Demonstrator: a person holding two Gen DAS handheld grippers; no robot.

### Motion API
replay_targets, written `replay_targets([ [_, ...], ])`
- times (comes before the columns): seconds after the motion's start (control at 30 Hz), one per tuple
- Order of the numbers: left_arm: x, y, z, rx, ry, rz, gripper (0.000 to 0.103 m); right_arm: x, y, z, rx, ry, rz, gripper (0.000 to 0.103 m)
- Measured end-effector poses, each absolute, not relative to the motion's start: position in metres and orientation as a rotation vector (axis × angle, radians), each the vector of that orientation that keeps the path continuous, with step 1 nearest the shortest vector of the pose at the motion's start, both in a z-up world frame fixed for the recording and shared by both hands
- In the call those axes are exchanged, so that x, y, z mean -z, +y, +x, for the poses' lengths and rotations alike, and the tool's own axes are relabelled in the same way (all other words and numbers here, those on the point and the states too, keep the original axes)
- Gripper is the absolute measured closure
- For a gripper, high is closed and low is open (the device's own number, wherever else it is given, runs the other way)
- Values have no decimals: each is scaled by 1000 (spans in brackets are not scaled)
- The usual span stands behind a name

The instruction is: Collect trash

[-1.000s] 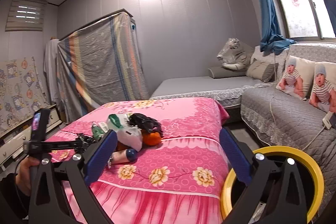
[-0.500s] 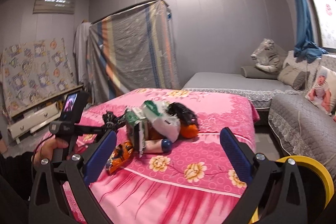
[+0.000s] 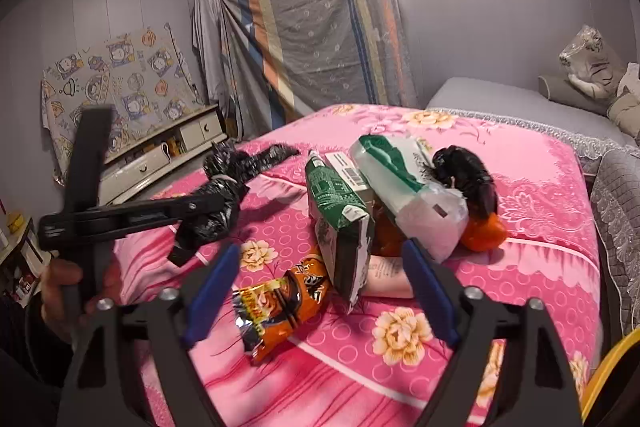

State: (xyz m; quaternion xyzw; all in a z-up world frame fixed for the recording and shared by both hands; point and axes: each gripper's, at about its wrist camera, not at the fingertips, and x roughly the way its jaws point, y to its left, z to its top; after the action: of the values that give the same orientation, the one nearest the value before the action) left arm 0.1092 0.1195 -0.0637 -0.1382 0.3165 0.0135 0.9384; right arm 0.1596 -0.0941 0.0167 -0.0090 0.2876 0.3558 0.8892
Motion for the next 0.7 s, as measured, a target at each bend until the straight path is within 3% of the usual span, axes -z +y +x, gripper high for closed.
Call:
replay_targets([
  [0.17, 60, 123, 106, -14, 630, -299, 84, -3, -76, 182, -731, 662, -49, 40],
  [0.57, 59, 126, 104, 0, 624, -304, 84, 9, -58, 222, -746, 752, -76, 42],
  [0.7, 56, 126, 101, -5, 617, -295, 84, 15, -53, 226, -763, 778, -75, 62],
])
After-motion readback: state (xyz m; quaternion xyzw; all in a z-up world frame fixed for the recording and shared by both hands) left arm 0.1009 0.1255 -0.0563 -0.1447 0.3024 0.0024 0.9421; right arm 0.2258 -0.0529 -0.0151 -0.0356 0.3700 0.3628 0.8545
